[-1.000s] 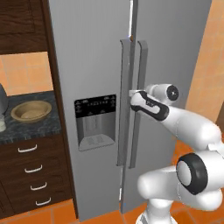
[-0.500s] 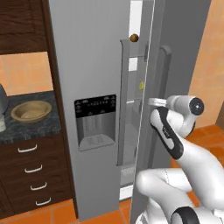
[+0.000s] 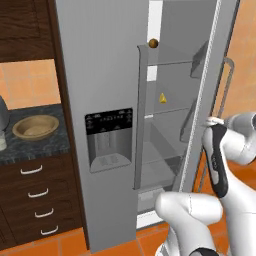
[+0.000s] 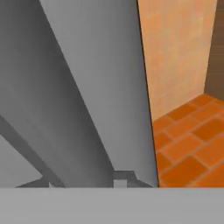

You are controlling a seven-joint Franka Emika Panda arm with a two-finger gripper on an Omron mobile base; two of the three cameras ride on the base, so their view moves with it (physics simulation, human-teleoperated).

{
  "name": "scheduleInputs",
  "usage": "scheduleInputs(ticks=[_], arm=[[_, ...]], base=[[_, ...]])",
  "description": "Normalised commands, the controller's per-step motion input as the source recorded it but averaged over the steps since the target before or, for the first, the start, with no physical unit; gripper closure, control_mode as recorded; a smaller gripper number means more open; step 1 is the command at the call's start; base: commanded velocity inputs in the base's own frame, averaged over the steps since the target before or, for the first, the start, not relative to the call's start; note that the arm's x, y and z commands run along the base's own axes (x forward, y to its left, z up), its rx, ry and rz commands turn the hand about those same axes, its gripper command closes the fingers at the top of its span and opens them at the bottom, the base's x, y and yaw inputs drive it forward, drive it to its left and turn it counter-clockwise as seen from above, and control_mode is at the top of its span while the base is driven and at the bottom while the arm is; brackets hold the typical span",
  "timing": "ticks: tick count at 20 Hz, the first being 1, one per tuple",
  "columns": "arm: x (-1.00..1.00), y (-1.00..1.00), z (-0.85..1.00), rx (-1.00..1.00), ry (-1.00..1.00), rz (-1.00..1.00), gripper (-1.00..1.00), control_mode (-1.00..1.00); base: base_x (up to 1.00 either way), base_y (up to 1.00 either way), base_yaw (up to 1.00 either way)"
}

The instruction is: Grab a lemon wedge from the fridge and one ice cube from the ice bowl, and put them in the glass of lemonade.

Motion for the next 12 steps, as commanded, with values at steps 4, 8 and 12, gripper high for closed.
scheduleInputs(ticks=[4,8,12], arm=[[-0.78,-0.88,0.13,0.06,-0.01,-0.06,1.00,-1.00],[-0.99,-0.19,0.82,0.01,-0.41,0.00,-1.00,-1.00],[-0.93,0.12,0.94,-0.06,-0.23,0.00,-1.00,-1.00]], base=[[0.00,0.00,0.00],[0.00,0.00,0.00],[0.00,0.00,0.00]])
